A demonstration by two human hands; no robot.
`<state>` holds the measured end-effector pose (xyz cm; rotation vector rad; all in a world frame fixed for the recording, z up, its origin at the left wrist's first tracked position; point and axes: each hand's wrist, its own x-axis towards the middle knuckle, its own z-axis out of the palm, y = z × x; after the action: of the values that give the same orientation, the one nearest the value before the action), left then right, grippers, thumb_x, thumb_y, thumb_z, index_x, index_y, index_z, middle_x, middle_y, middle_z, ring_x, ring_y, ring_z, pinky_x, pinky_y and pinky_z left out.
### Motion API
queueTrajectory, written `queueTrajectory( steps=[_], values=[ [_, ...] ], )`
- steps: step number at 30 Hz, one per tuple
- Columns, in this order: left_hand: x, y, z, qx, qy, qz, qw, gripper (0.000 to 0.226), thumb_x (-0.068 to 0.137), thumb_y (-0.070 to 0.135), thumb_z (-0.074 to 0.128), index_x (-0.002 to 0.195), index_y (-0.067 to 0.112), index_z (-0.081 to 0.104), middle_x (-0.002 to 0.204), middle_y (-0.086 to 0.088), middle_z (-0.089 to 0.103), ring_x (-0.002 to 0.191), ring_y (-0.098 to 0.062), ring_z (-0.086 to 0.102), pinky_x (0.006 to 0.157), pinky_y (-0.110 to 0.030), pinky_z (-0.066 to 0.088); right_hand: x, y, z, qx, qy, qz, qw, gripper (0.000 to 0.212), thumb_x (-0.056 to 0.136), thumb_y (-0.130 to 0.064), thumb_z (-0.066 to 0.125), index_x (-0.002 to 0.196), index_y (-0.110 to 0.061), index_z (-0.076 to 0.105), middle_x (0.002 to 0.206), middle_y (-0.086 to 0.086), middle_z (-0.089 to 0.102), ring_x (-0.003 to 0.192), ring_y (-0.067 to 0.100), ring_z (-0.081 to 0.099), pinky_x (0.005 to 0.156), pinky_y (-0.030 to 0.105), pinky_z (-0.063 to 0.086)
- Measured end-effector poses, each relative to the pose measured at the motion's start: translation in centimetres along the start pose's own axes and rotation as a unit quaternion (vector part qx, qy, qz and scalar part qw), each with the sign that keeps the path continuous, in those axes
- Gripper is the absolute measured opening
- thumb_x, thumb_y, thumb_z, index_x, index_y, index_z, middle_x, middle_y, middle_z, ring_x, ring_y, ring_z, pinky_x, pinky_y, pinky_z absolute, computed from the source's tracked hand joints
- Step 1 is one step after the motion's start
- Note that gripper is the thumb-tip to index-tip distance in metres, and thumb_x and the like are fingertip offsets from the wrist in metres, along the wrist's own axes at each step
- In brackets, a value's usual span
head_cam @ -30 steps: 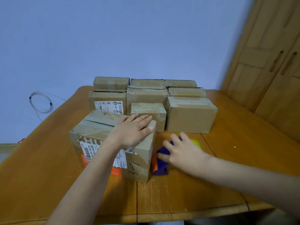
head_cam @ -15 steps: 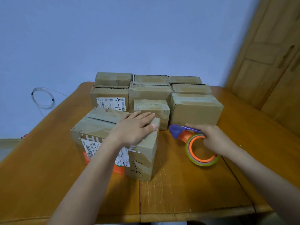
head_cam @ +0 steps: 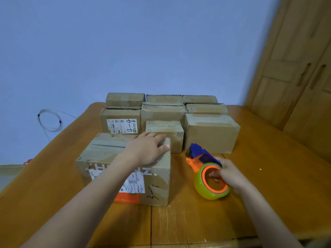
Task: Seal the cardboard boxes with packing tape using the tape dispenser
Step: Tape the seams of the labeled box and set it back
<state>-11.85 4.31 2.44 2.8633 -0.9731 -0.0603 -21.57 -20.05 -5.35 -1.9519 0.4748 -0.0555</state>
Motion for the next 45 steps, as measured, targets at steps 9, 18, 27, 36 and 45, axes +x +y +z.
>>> queueTrajectory(
  steps=[9, 18, 27, 36, 45],
  values=[
    [1.9, -0.5, -1.7, 0.163, 0.004, -0.086, 0.983, 0.067, 0.097, 0.062, 0.015, 0.132, 0.012, 0.043, 0.122, -0.012, 0.058, 0.106, -0.029, 0.059, 0.078, -0.037, 0.048, -1.3, -3.5, -1.4, -0.005, 0.036, -0.111, 0.993, 0.058, 0.078, 0.022, 0.051, 0.107, -0.027, 0.062, 0.080, 0.000, 0.069, 0.078, 0.014, 0.062, 0.071, 0.023, 0.048],
    [1.0, -2.6, -2.0, 0.108, 0.021, -0.135, 0.985, 0.079, 0.092, 0.070, 0.011, 0.127, 0.013, 0.051, 0.110, -0.008, 0.061, 0.096, -0.023, 0.058, 0.063, -0.029, 0.039, -2.1, -7.2, -2.0, -0.043, 0.045, -0.189, 0.980, 0.059, 0.079, 0.022, 0.052, 0.102, -0.032, 0.060, 0.074, -0.008, 0.067, 0.069, 0.003, 0.061, 0.063, 0.012, 0.047],
    [-2.6, -5.9, -1.2, -0.041, -0.057, 0.210, 0.975, 0.094, 0.066, 0.094, 0.008, 0.148, 0.049, 0.012, 0.158, 0.018, -0.001, 0.142, -0.001, -0.010, 0.118, -0.037, -0.006, -2.2, -9.2, -2.0, -0.089, 0.028, -0.240, 0.966, 0.051, 0.081, 0.020, 0.052, 0.096, -0.027, 0.063, 0.071, -0.010, 0.065, 0.065, -0.006, 0.060, 0.061, 0.008, 0.045],
    [-2.2, -2.0, 0.2, -0.031, -0.039, 0.051, 0.997, 0.066, 0.092, 0.068, 0.028, 0.151, 0.043, 0.009, 0.161, 0.012, 0.000, 0.148, -0.013, -0.006, 0.119, -0.040, -0.005, -1.3, -9.6, -1.1, -0.140, 0.054, -0.286, 0.946, 0.063, 0.082, 0.021, 0.046, 0.108, -0.035, 0.061, 0.092, -0.014, 0.068, 0.090, 0.009, 0.063, 0.077, 0.021, 0.046],
    [-1.3, -0.5, 0.1, -0.163, 0.045, 0.032, 0.985, 0.052, 0.096, 0.053, 0.041, 0.142, 0.029, 0.044, 0.154, -0.001, 0.034, 0.144, -0.023, 0.024, 0.118, -0.045, 0.013, -1.5, -11.1, -0.9, -0.151, 0.070, -0.384, 0.908, 0.077, 0.080, 0.023, 0.052, 0.119, -0.043, 0.054, 0.116, -0.020, 0.061, 0.115, 0.002, 0.055, 0.092, 0.009, 0.044]
  ],
)
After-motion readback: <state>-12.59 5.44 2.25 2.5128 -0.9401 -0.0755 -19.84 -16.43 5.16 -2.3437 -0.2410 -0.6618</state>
